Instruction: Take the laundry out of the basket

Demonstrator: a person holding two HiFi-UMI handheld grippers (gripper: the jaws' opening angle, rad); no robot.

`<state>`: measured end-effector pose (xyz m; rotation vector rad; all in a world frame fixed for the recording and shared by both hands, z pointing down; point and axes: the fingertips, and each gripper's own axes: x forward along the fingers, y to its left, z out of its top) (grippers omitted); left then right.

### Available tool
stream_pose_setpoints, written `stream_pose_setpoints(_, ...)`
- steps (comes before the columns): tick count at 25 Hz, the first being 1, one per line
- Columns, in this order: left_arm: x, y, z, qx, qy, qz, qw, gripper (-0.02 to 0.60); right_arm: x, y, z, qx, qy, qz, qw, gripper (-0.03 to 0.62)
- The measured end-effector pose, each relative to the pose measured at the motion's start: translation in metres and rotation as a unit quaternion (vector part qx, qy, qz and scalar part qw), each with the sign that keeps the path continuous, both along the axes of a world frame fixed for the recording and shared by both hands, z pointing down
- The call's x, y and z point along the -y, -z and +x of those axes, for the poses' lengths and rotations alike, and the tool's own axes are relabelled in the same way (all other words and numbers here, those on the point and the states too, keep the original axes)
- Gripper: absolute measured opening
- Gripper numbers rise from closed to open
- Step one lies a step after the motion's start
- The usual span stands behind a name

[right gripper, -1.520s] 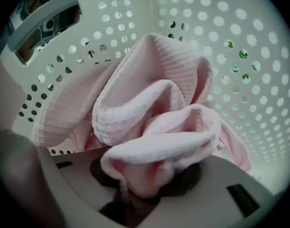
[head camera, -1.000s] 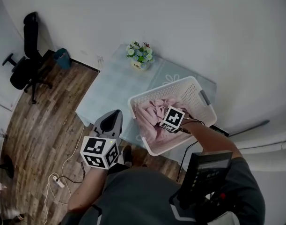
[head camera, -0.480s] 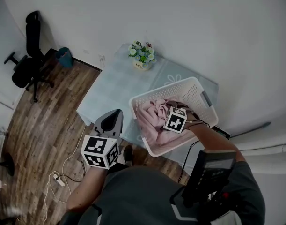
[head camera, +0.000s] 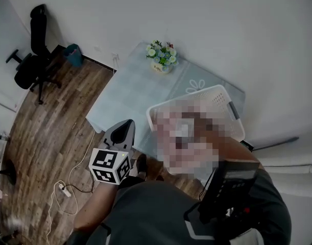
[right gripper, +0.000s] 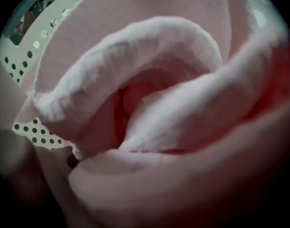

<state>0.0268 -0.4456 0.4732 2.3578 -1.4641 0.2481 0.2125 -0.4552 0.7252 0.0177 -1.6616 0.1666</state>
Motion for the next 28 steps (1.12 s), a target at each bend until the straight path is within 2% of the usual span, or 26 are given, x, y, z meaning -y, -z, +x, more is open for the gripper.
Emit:
stream_pose_setpoints(4, 0.005, -0.007, -0.006, -0.007, 0.007, -0.006, 0.9999, 0.009, -0.004, 0.001, -0.005, 0.006, 0.002, -0.001, 1.0, 0.564)
stream_pose_setpoints(7, 0.008, -0.007, -0.004, -0.012, 0.004, -0.004, 0.9999, 0.009, -0.018, 0.005, -0.009, 0.02, -0.006, -0.006, 1.0, 0.408)
stream_pose_setpoints(10, 0.012, -0.006, -0.003, -0.013, 0.001, -0.001, 0.9999, 0.009, -0.026, 0.008, -0.012, 0.037, -0.028, -0.013, 0.999, 0.34)
stream_pose_setpoints(15, 0.012, 0.004, 0.002, -0.011, -0.005, 0.01, 0.9999, 0.009, -0.027, 0.017, -0.011, 0.066, -0.055, -0.035, 0.996, 0.284)
stream_pose_setpoints(20, 0.01, 0.015, -0.003, -0.006, 0.0, 0.022, 0.9997, 0.009, -0.022, 0.044, -0.01, 0.144, -0.102, -0.063, 0.982, 0.243)
stream_pose_setpoints(28, 0.005, 0.03, 0.002, -0.003, -0.001, 0.037, 0.9993, 0.009, -0.017, 0.111, -0.013, 0.267, -0.122, -0.06, 0.954, 0.209)
